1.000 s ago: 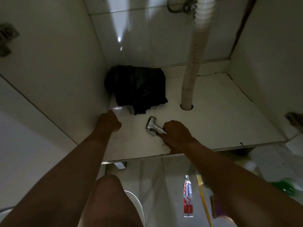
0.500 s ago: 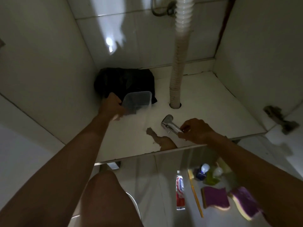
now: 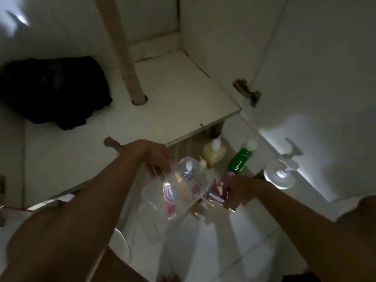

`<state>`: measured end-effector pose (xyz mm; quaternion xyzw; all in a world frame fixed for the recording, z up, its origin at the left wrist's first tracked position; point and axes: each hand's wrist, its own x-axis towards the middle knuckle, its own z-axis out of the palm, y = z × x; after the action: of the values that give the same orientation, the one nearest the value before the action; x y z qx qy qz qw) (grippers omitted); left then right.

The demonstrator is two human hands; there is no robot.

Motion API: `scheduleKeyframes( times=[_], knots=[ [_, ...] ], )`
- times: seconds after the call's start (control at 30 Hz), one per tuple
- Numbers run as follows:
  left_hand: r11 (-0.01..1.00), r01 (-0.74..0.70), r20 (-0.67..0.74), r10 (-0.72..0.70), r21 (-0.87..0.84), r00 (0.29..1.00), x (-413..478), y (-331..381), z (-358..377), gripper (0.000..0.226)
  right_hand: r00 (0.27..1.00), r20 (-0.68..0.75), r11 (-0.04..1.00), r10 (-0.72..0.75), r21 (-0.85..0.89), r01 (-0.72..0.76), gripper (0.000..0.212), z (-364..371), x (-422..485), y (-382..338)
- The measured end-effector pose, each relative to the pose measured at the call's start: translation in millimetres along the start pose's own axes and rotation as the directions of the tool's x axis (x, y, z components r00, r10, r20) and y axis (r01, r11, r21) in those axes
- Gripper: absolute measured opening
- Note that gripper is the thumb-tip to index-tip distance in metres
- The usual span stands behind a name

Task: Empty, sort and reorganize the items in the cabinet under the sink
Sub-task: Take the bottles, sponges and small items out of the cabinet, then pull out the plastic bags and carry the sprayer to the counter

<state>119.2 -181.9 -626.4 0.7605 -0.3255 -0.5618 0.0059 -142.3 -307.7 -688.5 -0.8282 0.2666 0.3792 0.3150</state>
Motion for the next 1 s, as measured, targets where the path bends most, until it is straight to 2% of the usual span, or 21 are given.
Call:
scheduleKeyframes(
  times=[0.1,0.2,0.27,0.37,0.47,0.6,0.77,0.87,0.93,1.0],
  knots=[
    [0.998,0.032,0.122,-0.038,0.053,0.992,38,4,56,0.014,0.991,0.027,0.991,0.132,0.0,-0.132,0.043,41,-4,33],
    [0.998,0.032,0.165,-0.041,0.06,0.985,63,0,104,0.025,0.977,-0.03,0.976,0.211,0.056,-0.209,0.039,72,-12,54],
    [0.998,0.029,0.194,-0.039,0.056,0.98,74,-2,131,0.023,0.96,-0.064,0.961,0.273,0.051,-0.27,0.042,90,-13,65],
    [0.996,0.01,0.156,-0.024,0.088,0.988,94,-4,157,0.021,0.934,-0.118,0.941,0.338,0.059,-0.333,0.044,107,-6,76],
    [0.997,-0.024,0.096,0.017,0.072,0.995,111,-5,171,0.02,0.898,-0.191,0.918,0.396,0.097,-0.385,0.055,119,4,89],
    [0.996,-0.056,0.108,0.049,0.067,0.993,122,-1,181,0.016,0.853,-0.267,0.893,0.449,0.114,-0.434,0.055,125,5,101],
    [0.998,-0.004,0.139,-0.004,0.055,0.99,129,-1,188,0.02,0.847,-0.285,0.893,0.449,0.126,-0.431,0.042,128,5,104],
    [1.0,0.012,0.202,-0.01,-0.009,0.979,126,2,188,0.01,0.889,-0.22,0.913,0.401,0.011,-0.409,0.042,118,1,97],
    [0.998,0.019,0.228,-0.005,-0.061,0.974,121,7,181,0.02,0.913,-0.216,0.928,0.347,-0.064,-0.368,0.04,108,2,87],
    [0.995,0.036,0.21,-0.015,-0.097,0.978,108,15,165,0.008,0.939,-0.188,0.95,0.287,-0.073,-0.305,0.036,91,4,68]
  ],
)
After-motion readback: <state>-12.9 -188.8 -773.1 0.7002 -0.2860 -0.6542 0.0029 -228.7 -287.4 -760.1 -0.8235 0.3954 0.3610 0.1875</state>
